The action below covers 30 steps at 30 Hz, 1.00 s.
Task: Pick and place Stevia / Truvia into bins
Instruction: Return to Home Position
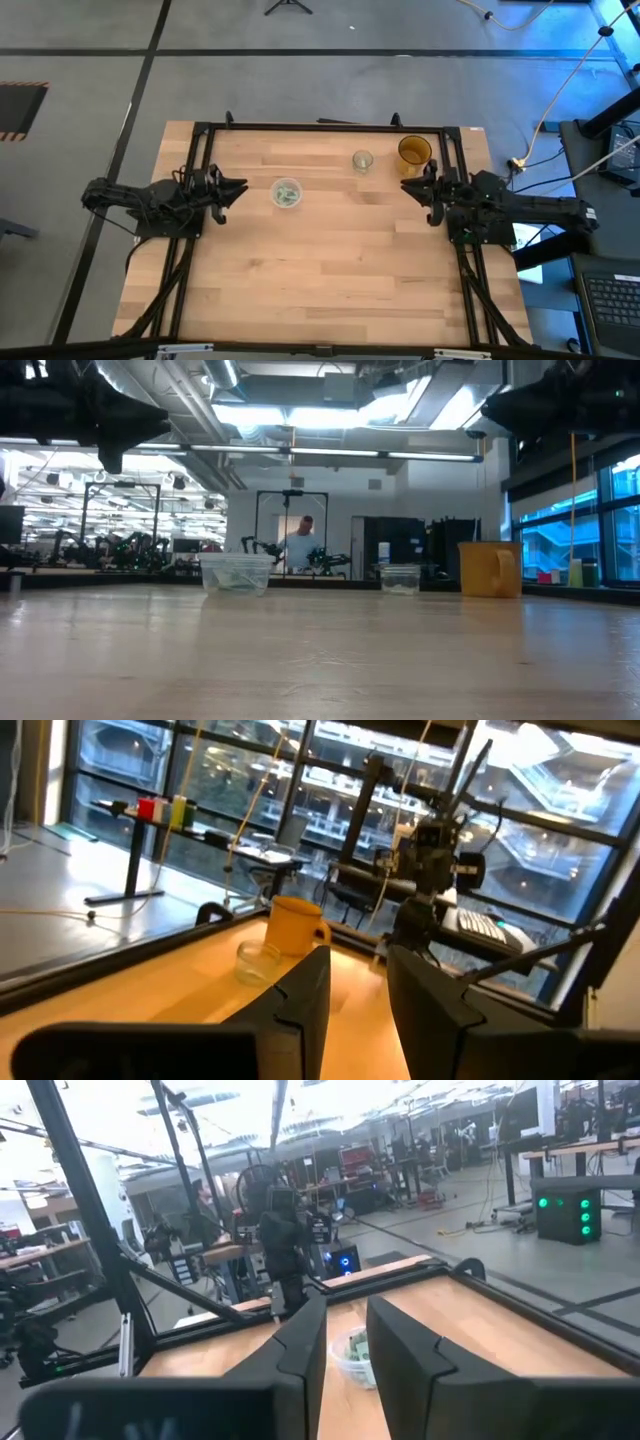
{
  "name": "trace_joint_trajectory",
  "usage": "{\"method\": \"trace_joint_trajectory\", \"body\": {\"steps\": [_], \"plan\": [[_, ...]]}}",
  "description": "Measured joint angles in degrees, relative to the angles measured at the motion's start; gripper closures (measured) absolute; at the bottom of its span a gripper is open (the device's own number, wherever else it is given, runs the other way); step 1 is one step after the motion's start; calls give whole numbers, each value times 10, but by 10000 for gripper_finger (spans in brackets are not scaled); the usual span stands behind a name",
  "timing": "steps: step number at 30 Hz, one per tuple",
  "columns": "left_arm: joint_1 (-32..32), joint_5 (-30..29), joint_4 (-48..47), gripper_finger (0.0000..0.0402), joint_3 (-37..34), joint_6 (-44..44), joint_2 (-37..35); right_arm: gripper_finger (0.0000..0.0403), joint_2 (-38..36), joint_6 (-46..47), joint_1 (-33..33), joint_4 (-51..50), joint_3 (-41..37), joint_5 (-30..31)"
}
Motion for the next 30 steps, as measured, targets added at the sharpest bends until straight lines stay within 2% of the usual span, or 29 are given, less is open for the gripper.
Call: {"method": "trace_joint_trajectory", "body": {"steps": [9, 21, 27, 30], "plan": [[0, -9, -10, 304, -1, -1, 0, 324, -43, 20, 0, 88, -85, 2], [0, -34, -17, 304, -25, -10, 0, 324, -105, -5, -1, 47, -85, 10], [12, -58, -15, 304, -25, 8, 3, 324, -127, -2, -4, -25, -85, 26], [23, -67, -15, 304, -25, 14, 3, 324, -135, -5, -4, -50, -85, 53]]}}
